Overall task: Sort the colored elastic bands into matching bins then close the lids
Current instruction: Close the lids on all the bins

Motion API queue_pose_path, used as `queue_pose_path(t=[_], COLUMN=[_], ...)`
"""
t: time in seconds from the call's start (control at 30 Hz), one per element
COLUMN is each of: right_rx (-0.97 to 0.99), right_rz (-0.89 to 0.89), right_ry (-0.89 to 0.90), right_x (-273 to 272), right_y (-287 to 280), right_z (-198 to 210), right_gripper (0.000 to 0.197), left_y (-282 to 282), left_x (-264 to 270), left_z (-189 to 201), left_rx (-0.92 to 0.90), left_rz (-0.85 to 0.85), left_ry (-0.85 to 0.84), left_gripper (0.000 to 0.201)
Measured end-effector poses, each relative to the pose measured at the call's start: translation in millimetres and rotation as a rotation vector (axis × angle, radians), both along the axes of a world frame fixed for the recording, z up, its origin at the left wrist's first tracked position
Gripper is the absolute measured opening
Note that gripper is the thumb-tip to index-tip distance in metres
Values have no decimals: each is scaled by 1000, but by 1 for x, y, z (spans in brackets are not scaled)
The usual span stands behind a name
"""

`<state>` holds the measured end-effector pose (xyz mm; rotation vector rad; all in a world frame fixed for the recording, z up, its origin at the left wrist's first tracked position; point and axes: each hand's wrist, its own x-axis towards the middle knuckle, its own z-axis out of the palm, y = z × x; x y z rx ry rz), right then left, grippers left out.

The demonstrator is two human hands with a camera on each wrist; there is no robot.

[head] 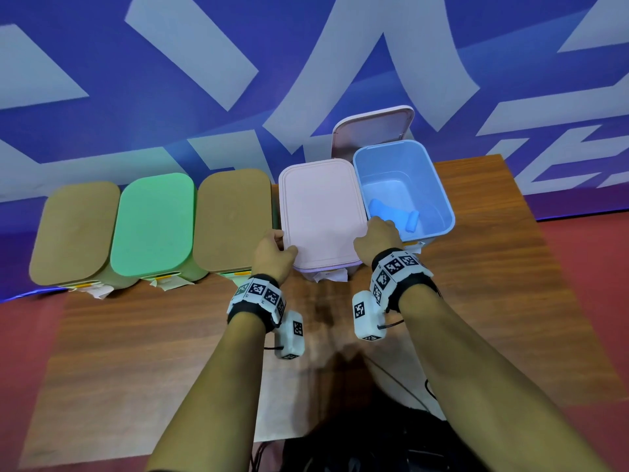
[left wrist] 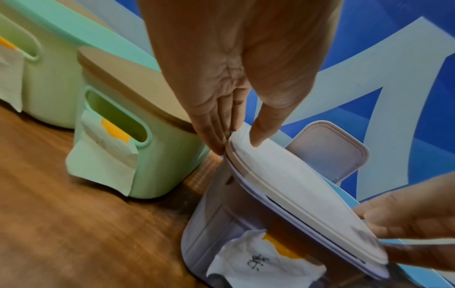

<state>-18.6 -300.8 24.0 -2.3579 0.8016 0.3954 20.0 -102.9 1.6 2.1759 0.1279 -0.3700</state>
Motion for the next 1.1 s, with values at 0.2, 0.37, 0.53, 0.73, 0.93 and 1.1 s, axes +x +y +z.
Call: queue_pose_path(t=[0.2, 0.37, 0.53, 0.73, 0.93, 1.1], right_rx=[-3, 4, -14, -31, -37, -21], right_rz=[21, -22, -5, 8, 12, -14], right_ry=[-15, -38, -36, -27, -27, -33], right_x=[-6, -11, -14, -15, -14, -14], right_y=[0, 0, 1, 2, 1, 3], right_z=[-1, -1, -2, 0, -1, -3], right_gripper=[35, 40, 39, 41, 43, 45], left_y=[4, 5, 5, 3, 2, 1], left_x=[-7, -12, -14, -14, -14, -16], left_z=[-2, -1, -1, -1, -1, 1], left_rx=[10, 25, 28, 56, 68, 69], left_rz=[-6, -6, -5, -12, -2, -3], left_ry=[-7, -21, 1, 30, 26, 45], left_gripper=[35, 35, 41, 51, 55, 56])
